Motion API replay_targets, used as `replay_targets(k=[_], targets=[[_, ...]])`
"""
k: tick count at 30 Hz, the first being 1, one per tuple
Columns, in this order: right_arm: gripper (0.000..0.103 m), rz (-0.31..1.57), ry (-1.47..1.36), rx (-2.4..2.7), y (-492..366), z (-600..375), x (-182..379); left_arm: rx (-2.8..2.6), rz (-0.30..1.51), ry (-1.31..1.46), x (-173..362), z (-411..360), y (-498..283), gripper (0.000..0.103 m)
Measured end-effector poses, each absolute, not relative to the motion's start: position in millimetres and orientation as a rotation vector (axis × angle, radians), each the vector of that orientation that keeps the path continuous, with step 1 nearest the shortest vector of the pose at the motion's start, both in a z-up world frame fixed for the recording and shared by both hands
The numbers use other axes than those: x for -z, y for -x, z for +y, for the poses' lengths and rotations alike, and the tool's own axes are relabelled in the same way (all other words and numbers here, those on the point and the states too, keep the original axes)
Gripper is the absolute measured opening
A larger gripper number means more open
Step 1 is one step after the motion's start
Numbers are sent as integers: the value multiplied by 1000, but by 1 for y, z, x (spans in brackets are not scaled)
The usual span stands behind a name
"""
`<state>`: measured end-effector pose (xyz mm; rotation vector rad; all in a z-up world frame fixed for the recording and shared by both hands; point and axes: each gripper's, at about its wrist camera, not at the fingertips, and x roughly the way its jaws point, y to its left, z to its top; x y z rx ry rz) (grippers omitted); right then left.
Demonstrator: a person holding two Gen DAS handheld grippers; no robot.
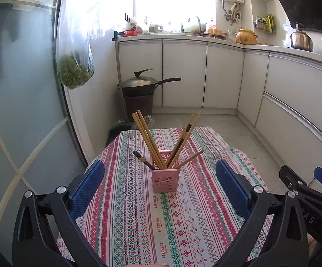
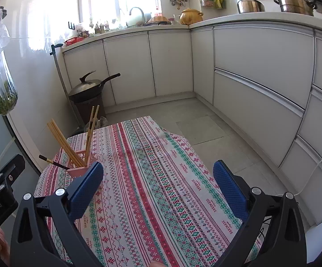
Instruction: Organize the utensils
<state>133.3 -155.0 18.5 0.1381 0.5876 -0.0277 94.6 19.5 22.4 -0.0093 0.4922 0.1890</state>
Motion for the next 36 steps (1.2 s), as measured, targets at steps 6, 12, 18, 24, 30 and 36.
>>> replay_targets(k=[6,12,18,24,30,36], targets=[[96,590,-143,27,-133,-155,-18,-194,492,11,-21,20,-95,96],[96,595,-147,25,-133,-156,-17,-195,493,13,-20,21,-95,96],[96,599,-148,21,-133,-156,-17,-196,494,15,-20,22,-96,96],[96,601,-149,17,-134,-156,-16,-195,501,13,-20,22,-97,96],[96,601,-148,18,-134,-155,-16,-196,504,13,-19,23,-98,96],[96,603,-147,18,-134,-155,-15,-199,506,10,-19,23,-98,96]])
